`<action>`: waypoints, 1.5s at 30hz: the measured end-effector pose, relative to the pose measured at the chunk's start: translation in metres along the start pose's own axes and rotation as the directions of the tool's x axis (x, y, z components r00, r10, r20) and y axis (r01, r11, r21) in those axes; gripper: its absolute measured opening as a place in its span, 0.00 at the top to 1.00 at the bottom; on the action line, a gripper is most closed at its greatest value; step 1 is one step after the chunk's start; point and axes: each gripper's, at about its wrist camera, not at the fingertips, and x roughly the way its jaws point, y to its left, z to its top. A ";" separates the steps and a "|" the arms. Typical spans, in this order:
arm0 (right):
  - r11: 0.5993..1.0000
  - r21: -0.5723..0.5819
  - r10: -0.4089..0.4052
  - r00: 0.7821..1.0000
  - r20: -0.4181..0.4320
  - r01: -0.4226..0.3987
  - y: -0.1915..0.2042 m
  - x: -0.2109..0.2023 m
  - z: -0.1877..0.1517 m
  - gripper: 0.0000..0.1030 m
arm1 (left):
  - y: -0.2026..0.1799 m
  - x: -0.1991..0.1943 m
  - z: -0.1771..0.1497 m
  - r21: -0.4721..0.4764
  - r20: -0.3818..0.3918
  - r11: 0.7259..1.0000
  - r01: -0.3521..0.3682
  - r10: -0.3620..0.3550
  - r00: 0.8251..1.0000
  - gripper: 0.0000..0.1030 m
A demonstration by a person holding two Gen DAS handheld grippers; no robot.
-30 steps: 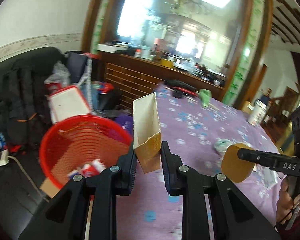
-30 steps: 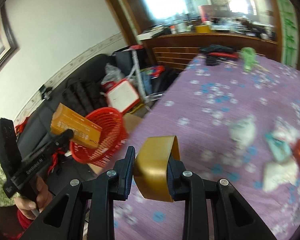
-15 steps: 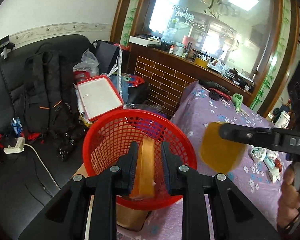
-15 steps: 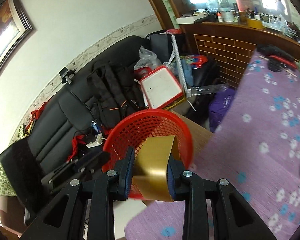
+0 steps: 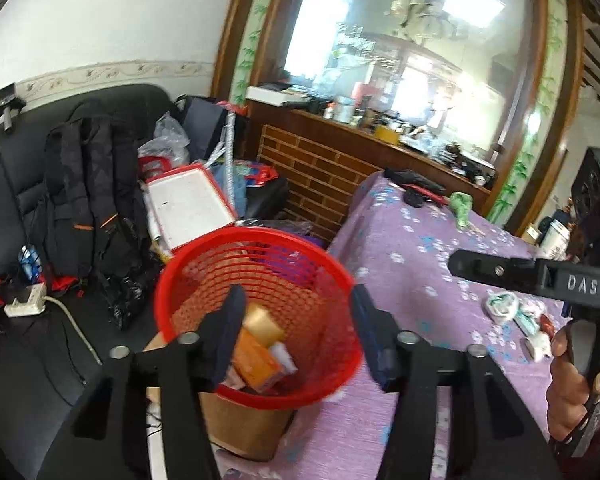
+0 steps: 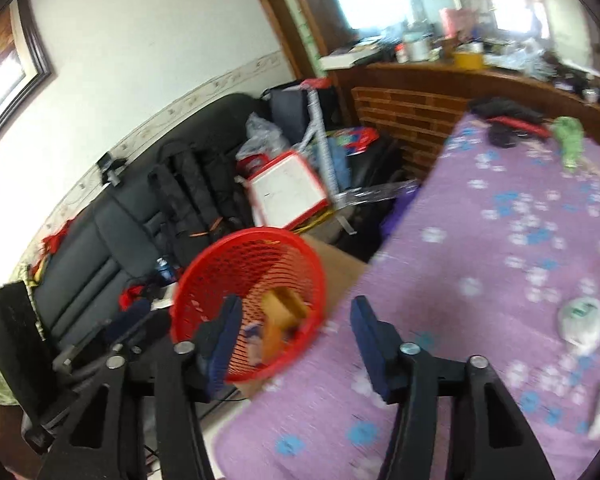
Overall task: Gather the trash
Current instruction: 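Open both tools over the red wastebasket to drop the boxes, then move both open tools back over the table, then grasp the white barcode box with the right tool while the left tool grasps the white plastic bag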
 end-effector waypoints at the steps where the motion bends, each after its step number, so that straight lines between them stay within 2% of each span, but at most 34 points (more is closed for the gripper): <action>1: 1.000 0.005 -0.005 1.000 0.003 0.005 -0.006 -0.009 -0.004 0.39 | -0.009 -0.002 -0.002 0.014 0.003 1.000 0.008 -0.008 1.000 0.40; 8: 0.990 0.068 -0.130 0.990 0.049 0.127 -0.064 -0.080 -0.055 0.39 | -0.081 0.003 -0.021 0.127 -0.043 0.987 0.103 -0.098 0.994 0.39; 12: 0.971 0.117 -0.217 0.973 0.084 0.206 -0.099 -0.124 -0.087 0.39 | -0.129 0.014 -0.036 0.185 -0.100 0.969 0.165 -0.149 0.984 0.39; 16: 0.951 0.195 -0.264 0.958 0.110 0.239 -0.134 -0.165 -0.114 0.39 | -0.176 0.021 -0.052 0.239 -0.159 0.943 0.233 -0.198 0.967 0.39; 22: 0.879 0.339 -0.392 0.912 0.118 0.334 -0.189 -0.222 -0.157 0.39 | -0.235 0.026 -0.078 0.325 -0.236 0.891 0.315 -0.246 0.940 0.39; 25: 0.817 0.427 -0.470 0.876 0.105 0.387 -0.220 -0.248 -0.174 0.39 | -0.257 0.027 -0.089 0.363 -0.274 0.864 0.349 -0.260 0.926 0.39; 31: 0.737 0.561 -0.491 0.869 0.064 0.376 -0.267 -0.263 -0.186 0.39 | -0.288 0.029 -0.103 0.421 -0.313 0.821 0.386 -0.268 0.911 0.35; 35: 0.716 0.570 -0.490 0.872 -0.003 0.404 -0.286 -0.242 -0.178 0.39 | -0.304 0.032 -0.106 0.444 -0.333 0.798 0.407 -0.274 0.902 0.31; 37: 0.706 0.552 -0.507 0.861 -0.044 0.444 -0.294 -0.230 -0.174 0.40 | -0.313 0.034 -0.104 0.453 -0.340 0.788 0.417 -0.279 0.898 0.28; 38: 0.688 0.554 -0.523 0.850 -0.069 0.469 -0.301 -0.225 -0.173 0.44 | -0.317 0.035 -0.104 0.457 -0.342 0.785 0.418 -0.279 0.898 0.26; 40: 0.680 0.558 -0.518 0.850 -0.092 0.475 -0.310 -0.218 -0.174 0.70 | -0.326 0.038 -0.100 0.465 -0.344 0.780 0.419 -0.277 0.897 0.25; 41: 0.674 0.549 -0.526 0.843 -0.113 0.494 -0.313 -0.215 -0.175 0.76 | -0.330 0.040 -0.099 0.467 -0.348 0.776 0.423 -0.279 0.895 0.22; 42: 0.660 0.552 -0.536 0.834 -0.129 0.510 -0.317 -0.214 -0.177 0.81 | -0.334 0.042 -0.097 0.469 -0.356 0.772 0.429 -0.280 0.892 0.21; 45: 0.660 0.572 -0.528 0.842 -0.108 0.487 -0.324 -0.220 -0.187 0.87 | -0.351 0.052 -0.093 0.478 -0.364 0.764 0.434 -0.277 0.889 0.18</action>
